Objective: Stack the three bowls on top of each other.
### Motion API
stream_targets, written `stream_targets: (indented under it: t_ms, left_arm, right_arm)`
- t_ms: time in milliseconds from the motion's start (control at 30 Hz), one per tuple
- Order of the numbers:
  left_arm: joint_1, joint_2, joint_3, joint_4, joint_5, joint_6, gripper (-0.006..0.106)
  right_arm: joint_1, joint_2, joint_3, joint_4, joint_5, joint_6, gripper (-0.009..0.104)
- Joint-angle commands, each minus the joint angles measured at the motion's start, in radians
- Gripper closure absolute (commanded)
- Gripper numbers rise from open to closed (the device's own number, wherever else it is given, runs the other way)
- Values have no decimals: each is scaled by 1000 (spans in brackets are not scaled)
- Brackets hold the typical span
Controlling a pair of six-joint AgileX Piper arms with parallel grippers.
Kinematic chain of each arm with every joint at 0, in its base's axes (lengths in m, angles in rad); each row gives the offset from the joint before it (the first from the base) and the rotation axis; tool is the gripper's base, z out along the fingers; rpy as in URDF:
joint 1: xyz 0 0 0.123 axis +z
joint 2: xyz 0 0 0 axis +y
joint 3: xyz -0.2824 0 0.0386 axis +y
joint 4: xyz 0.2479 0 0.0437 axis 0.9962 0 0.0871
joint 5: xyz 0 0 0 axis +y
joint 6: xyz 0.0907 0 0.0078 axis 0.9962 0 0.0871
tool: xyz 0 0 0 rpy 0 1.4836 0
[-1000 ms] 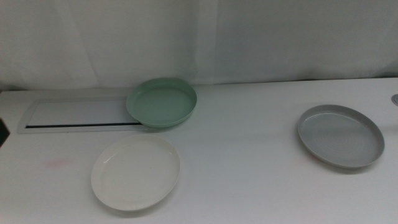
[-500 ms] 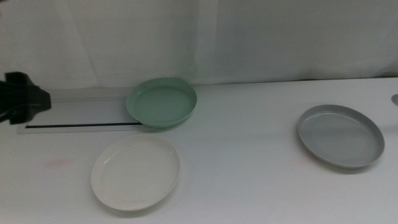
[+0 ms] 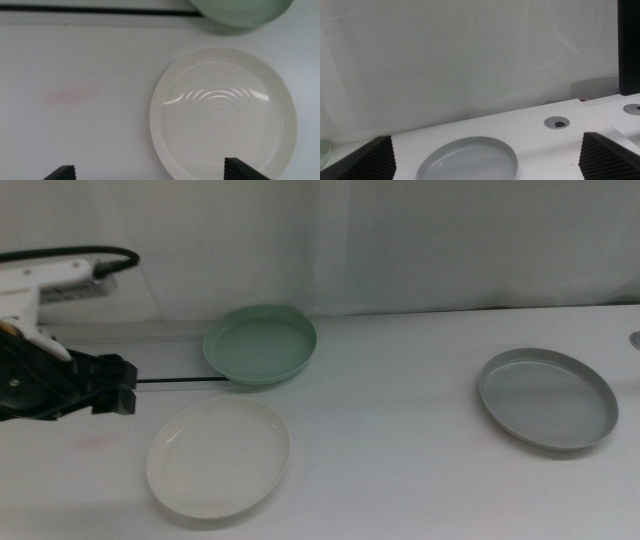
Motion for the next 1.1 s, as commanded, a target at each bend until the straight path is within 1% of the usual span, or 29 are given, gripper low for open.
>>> stream_targets:
  t_ms: [0,433,733,933,1067]
  left_arm:
    - [-15,61,-7,-1,-32,-1,23]
    - [-46,305,-7,-1,-131,-19,23]
    - [-91,394,-7,-1,-196,-23,23]
    - [-92,428,11,-1,-238,-38,24]
    - [-92,428,39,-1,-277,-57,30]
  right_arm:
    - [-5,-35,5,-7,-12,-3,-8]
    - [-5,-35,5,-4,-12,-3,-8]
    - [-5,-35,5,-4,-16,-3,-7]
    - [-5,-35,5,-4,-18,-3,-7]
    - [-5,-35,5,-4,-24,-3,-7]
